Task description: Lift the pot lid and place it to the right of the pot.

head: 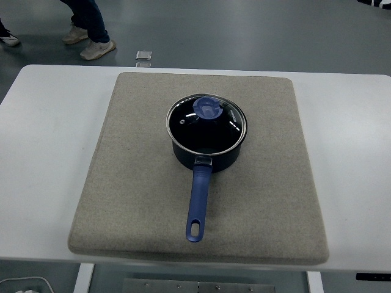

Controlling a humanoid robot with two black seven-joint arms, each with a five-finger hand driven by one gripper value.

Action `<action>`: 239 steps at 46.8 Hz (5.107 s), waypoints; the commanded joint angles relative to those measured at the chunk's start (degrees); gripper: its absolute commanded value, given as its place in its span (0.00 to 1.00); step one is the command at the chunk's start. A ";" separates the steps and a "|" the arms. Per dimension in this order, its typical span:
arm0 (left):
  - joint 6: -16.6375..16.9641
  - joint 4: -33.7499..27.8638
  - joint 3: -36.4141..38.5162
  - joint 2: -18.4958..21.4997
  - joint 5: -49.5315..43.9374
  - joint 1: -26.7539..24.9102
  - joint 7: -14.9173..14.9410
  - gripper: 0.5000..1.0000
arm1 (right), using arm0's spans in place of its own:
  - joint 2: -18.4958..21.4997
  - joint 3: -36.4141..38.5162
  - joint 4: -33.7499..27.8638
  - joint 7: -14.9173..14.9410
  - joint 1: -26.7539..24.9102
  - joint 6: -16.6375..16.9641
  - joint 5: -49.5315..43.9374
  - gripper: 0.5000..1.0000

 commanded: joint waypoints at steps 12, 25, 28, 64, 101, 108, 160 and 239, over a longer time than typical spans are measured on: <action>0.00 0.01 0.09 0.00 0.00 -0.02 0.00 1.00 | 0.01 0.04 3.66 4.17 2.14 4.57 -12.75 0.84; 0.00 -0.08 0.00 0.00 0.00 -0.02 -0.08 1.00 | -0.70 0.21 11.40 4.17 5.56 4.57 -27.08 0.84; 0.00 0.01 0.00 0.00 0.00 -0.02 0.00 1.00 | -0.87 0.30 13.07 4.17 6.09 4.22 -29.45 0.84; 0.00 0.01 0.00 0.00 0.00 0.07 0.00 1.00 | -1.40 0.21 26.52 4.17 7.06 -12.92 -54.42 0.83; 0.00 -0.08 0.00 0.00 0.00 -0.02 0.00 1.00 | 0.53 0.39 32.85 4.17 5.22 -20.65 -58.02 0.83; 0.00 0.01 0.00 0.00 0.00 -0.02 0.00 1.00 | 0.88 0.39 32.85 4.17 3.28 -22.67 -60.31 0.83; 0.00 0.01 0.09 0.00 0.00 0.07 0.00 1.00 | 6.95 0.56 35.40 4.17 -1.03 -27.42 -62.95 0.83; 0.00 0.01 0.09 0.00 0.00 -0.02 0.00 1.00 | 15.47 -1.19 26.52 4.17 -0.76 -29.88 -72.00 0.82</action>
